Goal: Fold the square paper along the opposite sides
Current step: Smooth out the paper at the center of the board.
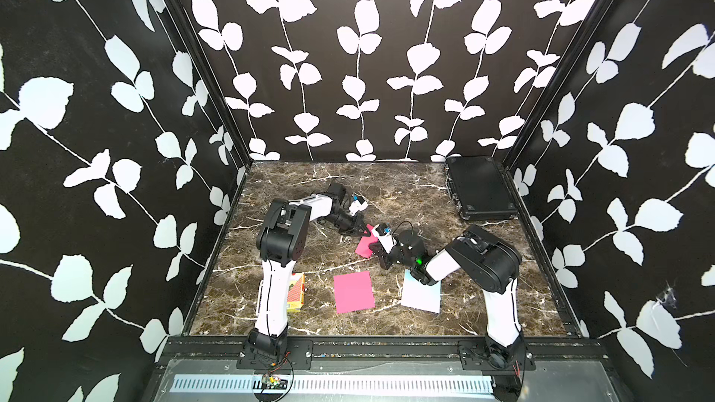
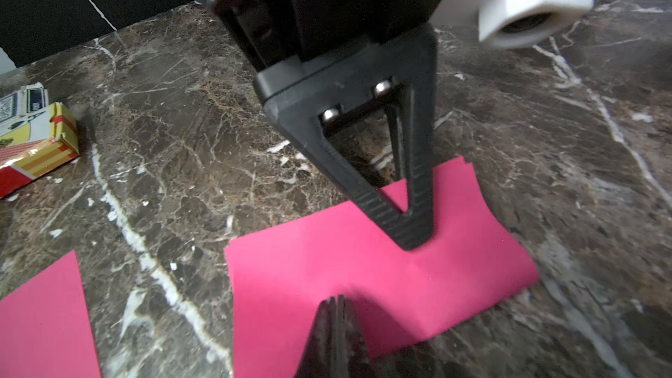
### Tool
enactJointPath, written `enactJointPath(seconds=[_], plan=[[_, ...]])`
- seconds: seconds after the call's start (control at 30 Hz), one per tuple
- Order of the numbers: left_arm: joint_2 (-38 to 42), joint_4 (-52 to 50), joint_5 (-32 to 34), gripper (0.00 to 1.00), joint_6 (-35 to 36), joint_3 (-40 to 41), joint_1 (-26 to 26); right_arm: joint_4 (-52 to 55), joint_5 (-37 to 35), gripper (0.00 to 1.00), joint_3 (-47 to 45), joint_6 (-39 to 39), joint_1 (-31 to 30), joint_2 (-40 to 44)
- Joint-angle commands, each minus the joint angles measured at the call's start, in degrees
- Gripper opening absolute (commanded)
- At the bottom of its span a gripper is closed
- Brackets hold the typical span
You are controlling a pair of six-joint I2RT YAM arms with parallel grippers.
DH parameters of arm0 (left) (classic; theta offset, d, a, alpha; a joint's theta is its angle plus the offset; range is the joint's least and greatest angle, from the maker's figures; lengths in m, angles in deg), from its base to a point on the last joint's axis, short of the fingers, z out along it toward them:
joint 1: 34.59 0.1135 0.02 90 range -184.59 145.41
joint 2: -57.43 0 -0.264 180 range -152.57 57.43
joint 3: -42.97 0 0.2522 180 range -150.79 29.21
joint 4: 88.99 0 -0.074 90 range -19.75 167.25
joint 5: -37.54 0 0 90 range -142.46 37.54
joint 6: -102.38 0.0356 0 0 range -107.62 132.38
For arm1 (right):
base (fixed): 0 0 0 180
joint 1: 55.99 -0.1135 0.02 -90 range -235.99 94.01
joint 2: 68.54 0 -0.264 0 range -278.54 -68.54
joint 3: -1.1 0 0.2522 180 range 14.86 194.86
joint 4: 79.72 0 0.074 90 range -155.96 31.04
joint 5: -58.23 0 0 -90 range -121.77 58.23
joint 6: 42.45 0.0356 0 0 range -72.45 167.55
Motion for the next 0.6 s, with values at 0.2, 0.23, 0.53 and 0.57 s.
enactJointPath(seconds=[0.2, 0.23, 0.53, 0.57], plan=[[-0.8, -1.6, 3.0, 0.00, 2.1, 0.4, 0.5, 3.9, -3.5, 0.06, -6.4, -1.8, -4.7, -0.2], [-0.8, -1.5, 3.0, 0.00, 2.0, 0.4, 0.5, 3.5, -4.1, 0.05, -7.1, -1.6, -5.2, 0.0], [-0.1, -2.1, 3.4, 0.00, 2.4, 0.1, 0.4, 3.1, -6.7, 0.05, -10.3, -2.3, -8.5, 1.8], [0.0, -2.2, 3.4, 0.00, 2.4, 0.2, 0.4, 3.2, -7.0, 0.05, -10.4, -2.3, -8.7, 2.1]])
